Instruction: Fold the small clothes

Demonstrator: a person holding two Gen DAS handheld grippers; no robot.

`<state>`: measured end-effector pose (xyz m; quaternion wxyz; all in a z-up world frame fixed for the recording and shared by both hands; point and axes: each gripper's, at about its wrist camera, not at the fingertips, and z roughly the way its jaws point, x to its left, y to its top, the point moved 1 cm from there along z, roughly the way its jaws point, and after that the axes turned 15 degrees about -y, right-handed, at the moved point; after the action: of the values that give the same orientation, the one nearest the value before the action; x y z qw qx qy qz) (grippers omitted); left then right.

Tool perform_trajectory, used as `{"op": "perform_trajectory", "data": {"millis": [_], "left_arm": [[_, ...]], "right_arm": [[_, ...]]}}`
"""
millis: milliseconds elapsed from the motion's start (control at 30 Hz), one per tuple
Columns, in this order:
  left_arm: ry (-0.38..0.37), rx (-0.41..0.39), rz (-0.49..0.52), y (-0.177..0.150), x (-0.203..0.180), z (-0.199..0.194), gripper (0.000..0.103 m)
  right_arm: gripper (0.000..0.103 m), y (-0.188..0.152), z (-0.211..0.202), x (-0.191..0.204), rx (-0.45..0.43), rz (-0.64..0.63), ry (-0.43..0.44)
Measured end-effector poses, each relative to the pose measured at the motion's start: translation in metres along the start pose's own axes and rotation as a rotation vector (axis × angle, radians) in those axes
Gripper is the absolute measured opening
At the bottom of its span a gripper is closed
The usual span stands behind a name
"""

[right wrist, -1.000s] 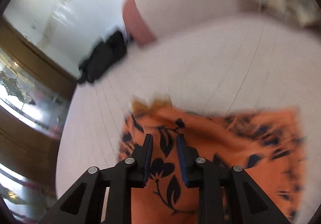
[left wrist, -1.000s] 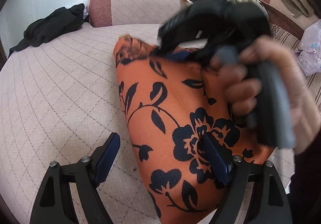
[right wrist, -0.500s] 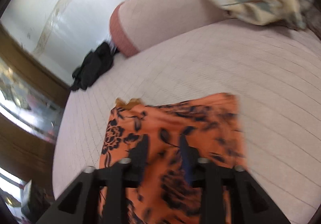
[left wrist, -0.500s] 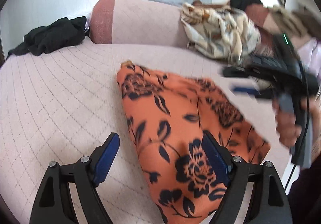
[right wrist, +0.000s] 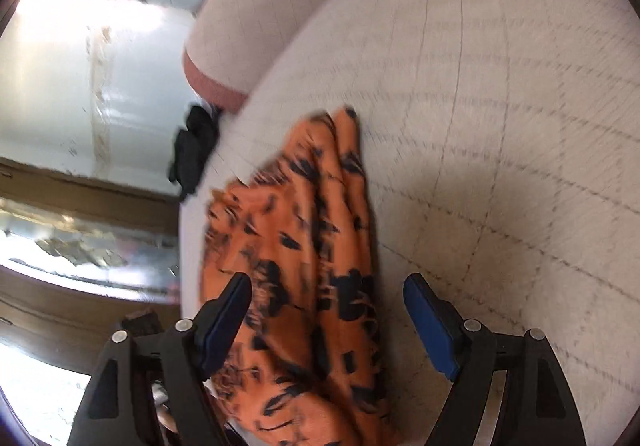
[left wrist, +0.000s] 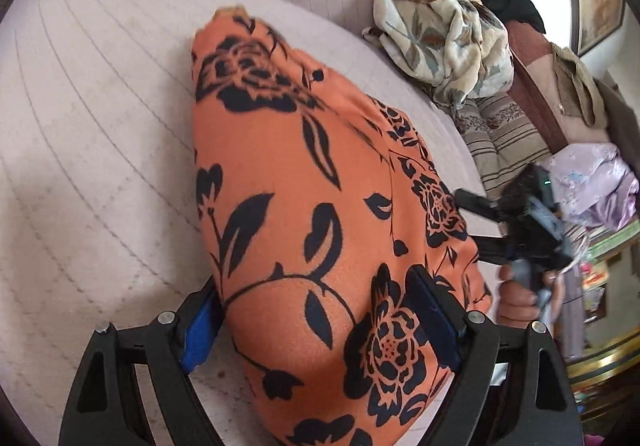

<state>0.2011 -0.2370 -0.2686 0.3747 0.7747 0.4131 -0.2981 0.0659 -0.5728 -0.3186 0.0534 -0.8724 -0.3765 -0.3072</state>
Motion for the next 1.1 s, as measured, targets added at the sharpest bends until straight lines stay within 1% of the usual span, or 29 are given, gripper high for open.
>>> {"op": "perform_trajectory", "data": {"millis": [33, 67, 200, 300, 367, 400, 433, 467, 500, 533, 567, 600, 667, 767, 833, 933, 1000, 1100], "left_arm": [[-0.023, -0.013, -0.018, 0.001, 0.003, 0.0, 0.087], [-0.039, -0.019, -0.03, 0.001, 0.004, -0.002, 0.087], [-0.066, -0.03, -0.059, 0.001, 0.01, -0.003, 0.087], [-0.05, -0.034, -0.036, 0.0, 0.008, -0.002, 0.085], [-0.028, -0.037, -0.007, -0.001, 0.005, 0.001, 0.086], [-0.021, -0.04, -0.001, 0.0, 0.004, 0.003, 0.08], [-0.002, -0.049, 0.008, 0.0, 0.004, 0.002, 0.074], [0.012, -0.056, 0.012, -0.001, 0.005, -0.001, 0.065], [0.01, -0.061, 0.01, 0.001, 0.006, -0.001, 0.06], [0.001, -0.07, 0.002, 0.002, 0.007, -0.004, 0.057], [-0.011, -0.084, -0.003, 0.002, 0.008, -0.008, 0.051], [-0.015, -0.089, 0.0, 0.002, 0.007, -0.009, 0.048], [-0.009, -0.1, 0.025, 0.002, 0.003, -0.014, 0.046], [0.0, -0.117, 0.048, 0.002, -0.002, -0.022, 0.044], [-0.006, -0.142, 0.049, 0.003, -0.004, -0.034, 0.044], [0.007, -0.177, 0.067, 0.003, -0.011, -0.052, 0.044], [0.038, -0.204, 0.098, -0.002, -0.017, -0.069, 0.044], [0.084, -0.233, 0.118, -0.009, -0.022, -0.088, 0.044]], "right_arm": [[0.081, 0.001, 0.008, 0.002, 0.015, -0.016, -0.004], [0.081, 0.002, 0.013, 0.005, 0.017, -0.03, 0.013], [0.081, 0.004, 0.029, 0.017, 0.051, -0.046, 0.111], [0.081, -0.001, 0.04, 0.042, 0.04, -0.126, 0.07], [0.082, -0.004, 0.048, 0.054, 0.03, -0.149, 0.044], [0.081, -0.006, 0.05, 0.059, 0.021, -0.152, 0.034], [0.079, -0.006, 0.05, 0.061, 0.012, -0.158, 0.021], [0.073, -0.009, 0.051, 0.066, 0.002, -0.165, -0.001], [0.069, -0.01, 0.052, 0.068, -0.006, -0.168, -0.019], [0.063, -0.012, 0.053, 0.071, -0.012, -0.171, -0.039], [0.054, -0.014, 0.052, 0.075, -0.02, -0.174, -0.056], [0.051, -0.015, 0.053, 0.08, -0.026, -0.18, -0.062], [0.046, -0.02, 0.047, 0.087, -0.054, -0.203, -0.089], [0.043, -0.024, 0.039, 0.097, -0.086, -0.215, -0.119], [0.043, -0.026, 0.034, 0.106, -0.106, -0.218, -0.122], [0.043, -0.031, 0.024, 0.119, -0.135, -0.223, -0.093], [0.043, -0.036, 0.017, 0.128, -0.151, -0.231, -0.068], [0.043, -0.045, 0.014, 0.146, -0.165, -0.249, -0.043]]}}
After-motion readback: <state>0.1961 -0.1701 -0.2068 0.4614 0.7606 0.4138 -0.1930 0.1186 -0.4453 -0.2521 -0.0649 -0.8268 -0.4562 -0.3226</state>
